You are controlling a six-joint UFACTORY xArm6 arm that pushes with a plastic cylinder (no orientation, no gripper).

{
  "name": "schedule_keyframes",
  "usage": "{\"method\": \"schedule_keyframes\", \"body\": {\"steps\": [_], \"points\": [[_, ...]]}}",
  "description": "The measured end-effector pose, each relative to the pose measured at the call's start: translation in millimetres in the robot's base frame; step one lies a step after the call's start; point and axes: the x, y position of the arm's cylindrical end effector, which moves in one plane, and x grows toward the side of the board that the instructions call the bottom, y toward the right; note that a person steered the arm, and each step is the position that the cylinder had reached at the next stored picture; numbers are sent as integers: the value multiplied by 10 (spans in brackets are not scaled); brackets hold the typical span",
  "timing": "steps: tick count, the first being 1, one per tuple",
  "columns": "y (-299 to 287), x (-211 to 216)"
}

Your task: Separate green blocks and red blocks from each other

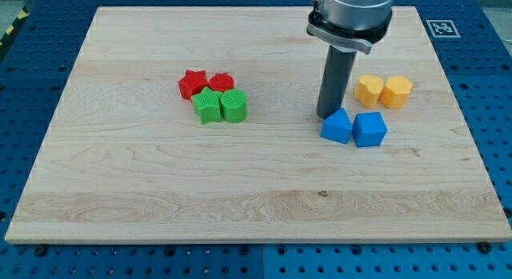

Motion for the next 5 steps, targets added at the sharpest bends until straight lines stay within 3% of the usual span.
{"method": "schedule_keyframes", "body": {"steps": [2,5], "points": [[-39,-170],[-871,-332]]}}
